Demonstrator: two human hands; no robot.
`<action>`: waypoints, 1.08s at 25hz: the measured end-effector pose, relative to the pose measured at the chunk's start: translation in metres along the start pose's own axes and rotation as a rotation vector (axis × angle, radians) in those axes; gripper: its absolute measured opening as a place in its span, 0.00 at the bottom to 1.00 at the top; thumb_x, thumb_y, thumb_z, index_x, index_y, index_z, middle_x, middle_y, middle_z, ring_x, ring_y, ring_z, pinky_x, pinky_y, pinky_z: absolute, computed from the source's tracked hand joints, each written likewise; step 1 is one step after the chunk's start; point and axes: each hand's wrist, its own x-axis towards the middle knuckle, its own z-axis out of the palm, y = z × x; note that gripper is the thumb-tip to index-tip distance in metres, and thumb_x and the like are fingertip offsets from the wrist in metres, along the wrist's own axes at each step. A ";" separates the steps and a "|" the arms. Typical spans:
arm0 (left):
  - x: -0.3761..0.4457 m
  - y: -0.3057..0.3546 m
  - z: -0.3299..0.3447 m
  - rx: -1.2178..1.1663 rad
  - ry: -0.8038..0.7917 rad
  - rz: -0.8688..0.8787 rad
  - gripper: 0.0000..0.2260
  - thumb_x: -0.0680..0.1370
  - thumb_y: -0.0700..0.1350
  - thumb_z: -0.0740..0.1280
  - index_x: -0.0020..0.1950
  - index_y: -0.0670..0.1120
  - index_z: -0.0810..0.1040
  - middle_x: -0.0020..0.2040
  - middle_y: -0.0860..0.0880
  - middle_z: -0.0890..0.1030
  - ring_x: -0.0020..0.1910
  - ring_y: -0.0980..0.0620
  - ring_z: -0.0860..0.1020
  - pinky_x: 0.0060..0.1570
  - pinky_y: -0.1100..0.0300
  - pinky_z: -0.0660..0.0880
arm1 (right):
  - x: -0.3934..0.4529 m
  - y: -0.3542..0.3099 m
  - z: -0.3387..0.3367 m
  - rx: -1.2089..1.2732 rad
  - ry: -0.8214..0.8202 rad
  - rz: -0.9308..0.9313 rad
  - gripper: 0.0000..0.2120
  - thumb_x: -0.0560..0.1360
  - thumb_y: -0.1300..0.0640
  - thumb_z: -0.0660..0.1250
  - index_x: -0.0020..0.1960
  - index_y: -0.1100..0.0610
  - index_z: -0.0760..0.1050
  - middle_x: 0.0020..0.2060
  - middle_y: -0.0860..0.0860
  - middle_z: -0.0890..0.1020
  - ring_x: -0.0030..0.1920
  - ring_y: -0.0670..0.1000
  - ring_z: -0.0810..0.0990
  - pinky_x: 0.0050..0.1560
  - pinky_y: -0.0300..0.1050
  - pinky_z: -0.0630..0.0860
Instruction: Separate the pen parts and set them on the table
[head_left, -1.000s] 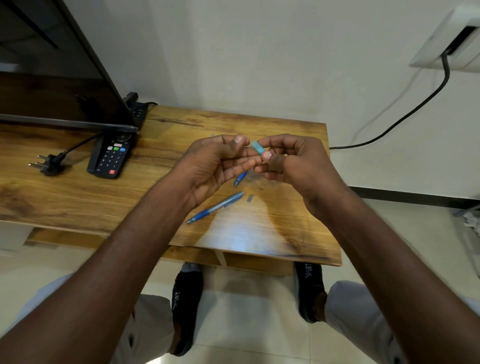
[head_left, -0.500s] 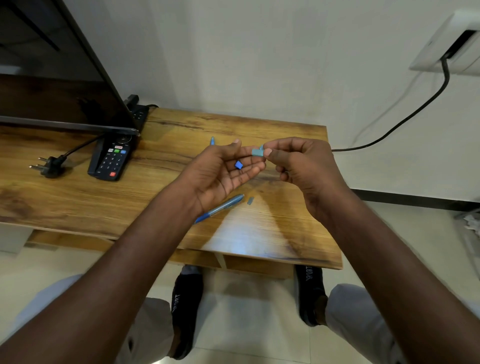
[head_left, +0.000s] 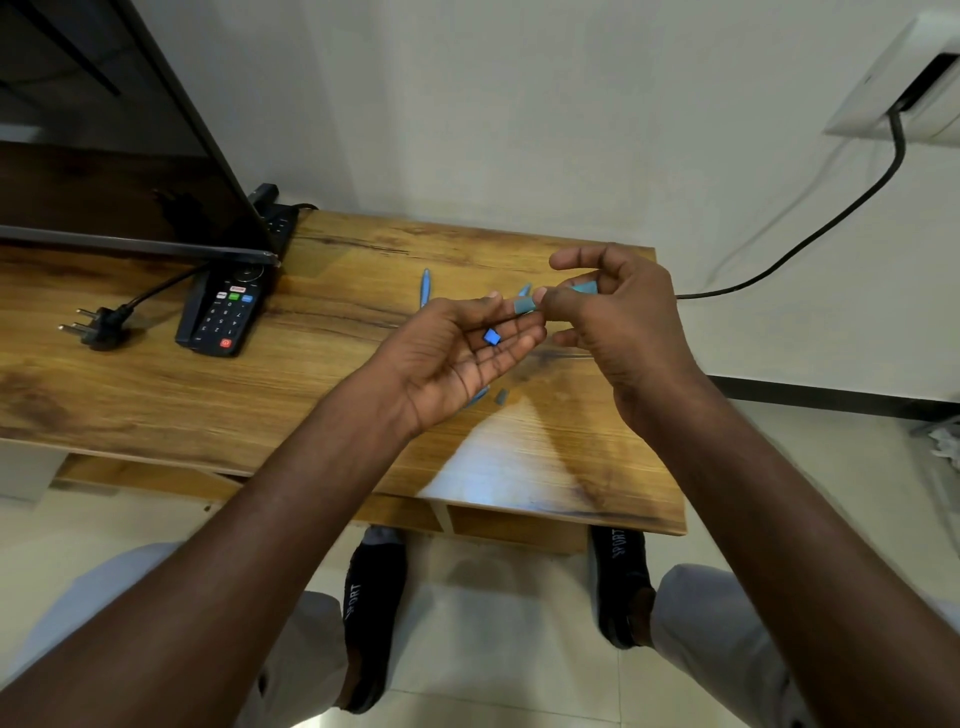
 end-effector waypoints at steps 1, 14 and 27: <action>0.000 0.000 0.000 -0.003 0.004 -0.001 0.13 0.86 0.38 0.63 0.48 0.34 0.84 0.52 0.36 0.87 0.49 0.44 0.88 0.57 0.53 0.82 | 0.000 0.000 0.000 0.006 0.002 -0.003 0.15 0.73 0.65 0.77 0.57 0.55 0.82 0.49 0.60 0.85 0.50 0.56 0.87 0.47 0.49 0.86; 0.003 -0.002 -0.003 0.056 0.062 0.122 0.09 0.81 0.35 0.69 0.61 0.33 0.80 0.52 0.35 0.86 0.51 0.43 0.87 0.53 0.55 0.85 | -0.001 0.000 -0.004 0.185 0.004 0.180 0.09 0.76 0.65 0.76 0.56 0.58 0.83 0.47 0.56 0.89 0.47 0.54 0.90 0.45 0.47 0.84; 0.005 0.003 -0.010 0.353 0.162 0.368 0.13 0.81 0.40 0.72 0.62 0.34 0.81 0.51 0.33 0.86 0.46 0.43 0.87 0.50 0.55 0.85 | -0.003 0.003 -0.001 -0.094 -0.099 0.137 0.06 0.76 0.63 0.75 0.53 0.57 0.87 0.47 0.52 0.88 0.48 0.49 0.86 0.30 0.28 0.72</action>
